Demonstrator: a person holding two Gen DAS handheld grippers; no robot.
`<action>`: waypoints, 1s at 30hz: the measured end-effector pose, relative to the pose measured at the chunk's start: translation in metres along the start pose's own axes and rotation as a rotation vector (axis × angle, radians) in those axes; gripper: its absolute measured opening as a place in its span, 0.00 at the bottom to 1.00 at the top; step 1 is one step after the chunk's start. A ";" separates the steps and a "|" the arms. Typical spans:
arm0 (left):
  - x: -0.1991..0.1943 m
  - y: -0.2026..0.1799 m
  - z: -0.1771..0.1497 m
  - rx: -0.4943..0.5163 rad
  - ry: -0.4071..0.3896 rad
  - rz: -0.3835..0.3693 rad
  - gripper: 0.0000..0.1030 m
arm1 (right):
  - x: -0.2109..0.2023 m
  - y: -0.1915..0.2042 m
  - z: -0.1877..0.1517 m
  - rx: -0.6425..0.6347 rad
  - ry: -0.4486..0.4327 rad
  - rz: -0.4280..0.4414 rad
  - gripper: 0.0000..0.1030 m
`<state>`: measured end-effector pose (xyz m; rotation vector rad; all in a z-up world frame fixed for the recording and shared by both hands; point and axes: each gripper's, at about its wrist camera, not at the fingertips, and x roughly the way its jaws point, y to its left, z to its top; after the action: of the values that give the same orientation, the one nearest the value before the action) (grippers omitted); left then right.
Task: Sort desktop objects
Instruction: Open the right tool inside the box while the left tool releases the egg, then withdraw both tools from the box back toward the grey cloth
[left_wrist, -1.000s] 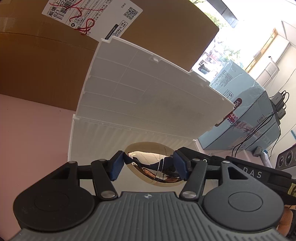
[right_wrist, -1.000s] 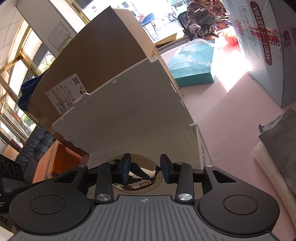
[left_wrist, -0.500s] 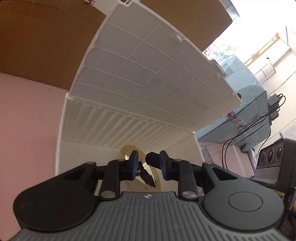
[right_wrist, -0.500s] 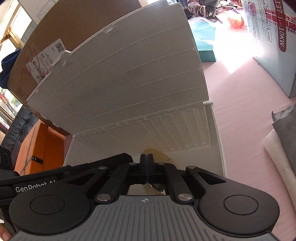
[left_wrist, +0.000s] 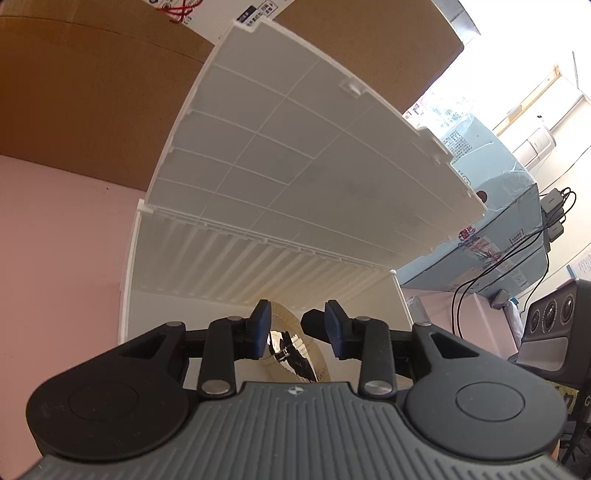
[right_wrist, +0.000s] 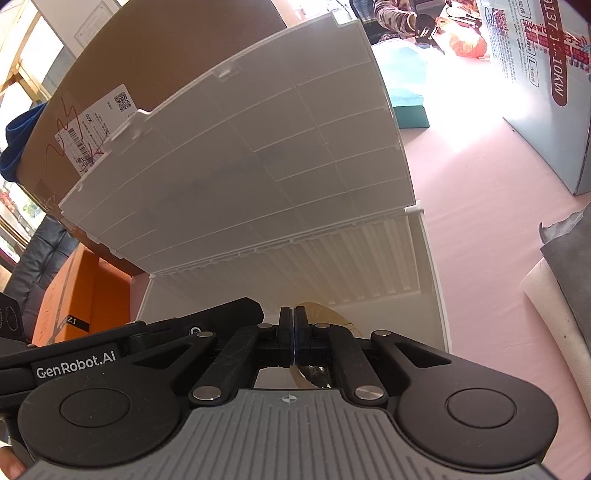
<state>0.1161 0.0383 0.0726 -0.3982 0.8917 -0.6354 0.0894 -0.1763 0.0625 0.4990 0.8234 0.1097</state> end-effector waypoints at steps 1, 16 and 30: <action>-0.004 -0.001 0.000 -0.002 -0.017 0.002 0.41 | -0.003 -0.001 0.000 0.007 -0.006 0.013 0.03; -0.063 -0.023 -0.007 -0.054 -0.234 -0.168 1.00 | -0.097 -0.013 -0.012 0.125 -0.251 0.196 0.97; -0.053 -0.081 -0.038 0.084 -0.195 -0.220 1.00 | -0.133 -0.024 -0.042 0.104 -0.334 0.120 0.98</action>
<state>0.0330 0.0108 0.1281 -0.4783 0.6383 -0.8187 -0.0336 -0.2191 0.1171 0.6453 0.4736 0.0909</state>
